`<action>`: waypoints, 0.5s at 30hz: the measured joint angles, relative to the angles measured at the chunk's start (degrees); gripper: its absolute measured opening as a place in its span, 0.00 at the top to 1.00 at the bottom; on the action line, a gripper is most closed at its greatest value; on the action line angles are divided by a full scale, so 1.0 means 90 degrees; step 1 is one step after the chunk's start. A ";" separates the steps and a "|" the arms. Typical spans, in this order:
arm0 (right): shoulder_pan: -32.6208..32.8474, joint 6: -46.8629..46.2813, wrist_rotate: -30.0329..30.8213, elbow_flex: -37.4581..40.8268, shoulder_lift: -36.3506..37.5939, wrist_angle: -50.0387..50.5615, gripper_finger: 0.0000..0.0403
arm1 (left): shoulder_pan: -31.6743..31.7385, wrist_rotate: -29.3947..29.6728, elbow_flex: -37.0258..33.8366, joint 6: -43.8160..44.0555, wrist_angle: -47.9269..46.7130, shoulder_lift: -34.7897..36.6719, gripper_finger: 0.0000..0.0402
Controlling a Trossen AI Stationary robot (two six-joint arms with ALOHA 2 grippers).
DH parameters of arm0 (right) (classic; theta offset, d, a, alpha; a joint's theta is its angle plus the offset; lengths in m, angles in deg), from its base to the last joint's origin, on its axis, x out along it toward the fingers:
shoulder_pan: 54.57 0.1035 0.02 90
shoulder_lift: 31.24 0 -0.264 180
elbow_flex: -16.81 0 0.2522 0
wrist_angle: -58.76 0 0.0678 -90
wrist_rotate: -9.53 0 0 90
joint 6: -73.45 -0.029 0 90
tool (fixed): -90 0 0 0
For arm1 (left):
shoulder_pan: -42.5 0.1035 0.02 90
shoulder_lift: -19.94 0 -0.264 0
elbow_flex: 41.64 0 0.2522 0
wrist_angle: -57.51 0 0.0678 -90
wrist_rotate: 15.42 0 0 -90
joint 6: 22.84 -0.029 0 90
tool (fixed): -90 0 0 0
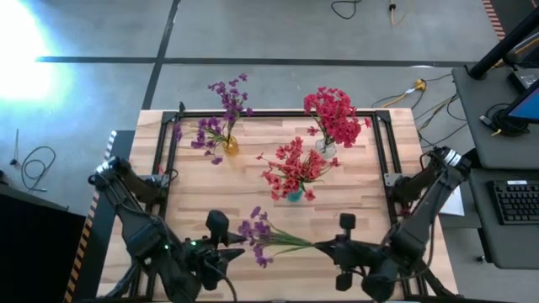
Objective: Sort flowers into vase by color
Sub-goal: Put the violet flowers into the yellow vase
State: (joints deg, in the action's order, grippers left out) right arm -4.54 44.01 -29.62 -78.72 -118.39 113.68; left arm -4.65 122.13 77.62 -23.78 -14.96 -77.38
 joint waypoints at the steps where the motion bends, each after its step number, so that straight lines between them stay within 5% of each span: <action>1: 0.0036 -0.0005 0.0103 0.0000 0.0019 -0.0016 0.97 | 0.0000 -0.0079 -0.0350 -0.0086 0.0410 0.0204 0.67; 8: 0.0081 -0.0019 0.0253 0.0010 0.0021 -0.0105 0.97 | -0.0027 -0.0298 -0.2759 -0.0526 0.3231 0.1515 0.72; 15: 0.0081 -0.0021 0.0373 0.0010 0.0219 -0.0632 0.97 | -0.0138 -0.0350 -0.4178 -0.0611 0.4850 0.2450 0.73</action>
State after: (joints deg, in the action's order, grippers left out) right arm -3.81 43.83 -26.26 -78.64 -116.42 107.99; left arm -5.90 118.98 40.02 -29.28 28.69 -55.33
